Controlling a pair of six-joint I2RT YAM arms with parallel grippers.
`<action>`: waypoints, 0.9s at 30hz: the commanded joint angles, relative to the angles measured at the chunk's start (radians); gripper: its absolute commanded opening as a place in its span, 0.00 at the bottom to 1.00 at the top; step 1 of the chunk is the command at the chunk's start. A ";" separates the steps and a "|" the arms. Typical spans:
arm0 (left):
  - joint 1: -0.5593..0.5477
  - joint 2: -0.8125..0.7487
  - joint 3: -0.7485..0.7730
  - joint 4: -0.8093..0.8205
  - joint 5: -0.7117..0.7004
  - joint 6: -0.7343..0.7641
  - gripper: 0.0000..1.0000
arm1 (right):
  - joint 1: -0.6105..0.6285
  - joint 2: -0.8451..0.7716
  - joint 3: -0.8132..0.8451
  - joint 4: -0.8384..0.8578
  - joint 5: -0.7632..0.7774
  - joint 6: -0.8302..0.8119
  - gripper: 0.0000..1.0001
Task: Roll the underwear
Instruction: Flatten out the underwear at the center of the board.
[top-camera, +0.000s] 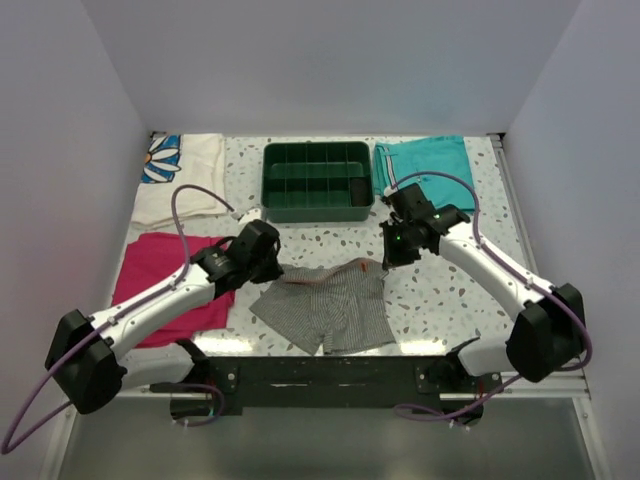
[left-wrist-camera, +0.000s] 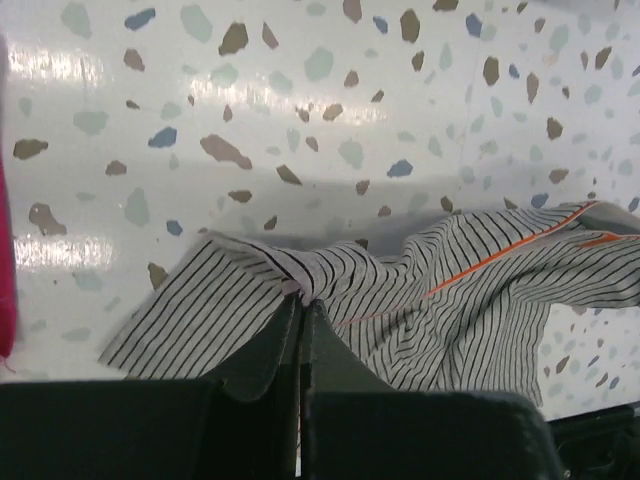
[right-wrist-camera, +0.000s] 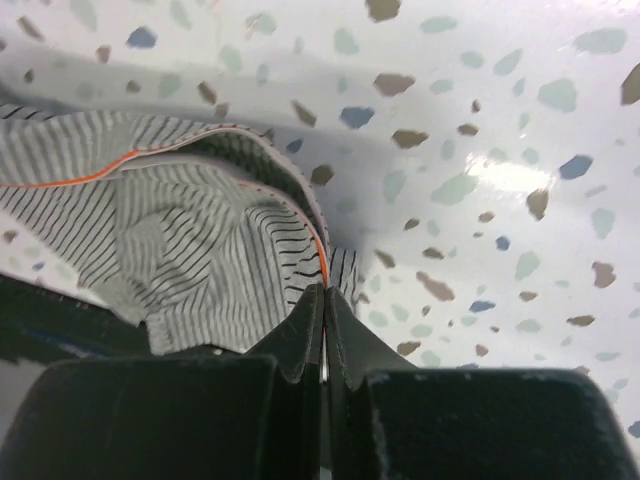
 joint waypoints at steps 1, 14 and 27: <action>0.074 0.023 0.011 0.281 0.054 0.089 0.00 | -0.029 0.043 0.035 0.144 0.101 -0.044 0.00; 0.216 0.318 0.136 0.394 0.155 0.159 0.00 | -0.063 0.282 0.139 0.217 0.208 -0.047 0.00; 0.321 0.339 0.198 0.378 0.246 0.209 0.68 | -0.108 0.381 0.205 0.266 0.205 -0.032 0.38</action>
